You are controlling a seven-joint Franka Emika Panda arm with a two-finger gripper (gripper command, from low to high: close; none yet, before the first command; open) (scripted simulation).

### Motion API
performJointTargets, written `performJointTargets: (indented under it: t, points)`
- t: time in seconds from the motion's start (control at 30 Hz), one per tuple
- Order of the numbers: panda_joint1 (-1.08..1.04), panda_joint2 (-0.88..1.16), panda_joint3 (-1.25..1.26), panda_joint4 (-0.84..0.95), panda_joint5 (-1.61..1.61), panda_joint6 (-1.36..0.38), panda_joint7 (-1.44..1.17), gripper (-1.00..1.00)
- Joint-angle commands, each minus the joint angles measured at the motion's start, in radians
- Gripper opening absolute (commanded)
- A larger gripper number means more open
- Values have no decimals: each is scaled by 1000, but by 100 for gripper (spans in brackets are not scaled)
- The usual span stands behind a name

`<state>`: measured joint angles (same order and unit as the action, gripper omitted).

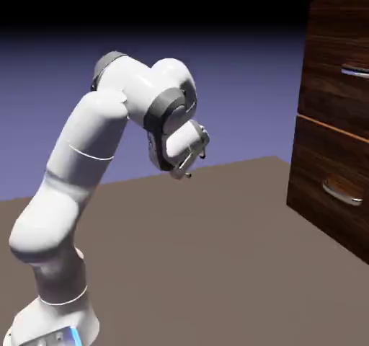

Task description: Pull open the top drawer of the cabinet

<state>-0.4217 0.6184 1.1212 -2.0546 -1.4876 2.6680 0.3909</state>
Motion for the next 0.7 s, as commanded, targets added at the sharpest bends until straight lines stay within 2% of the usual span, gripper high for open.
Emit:
performJointTargets:
  t: [0.0, 0.67]
  points:
    - [-13, 35, 33, 22, -44, -11, -10, 0]
    - [-266, 730, 688, 464, -913, -227, -215, 0]
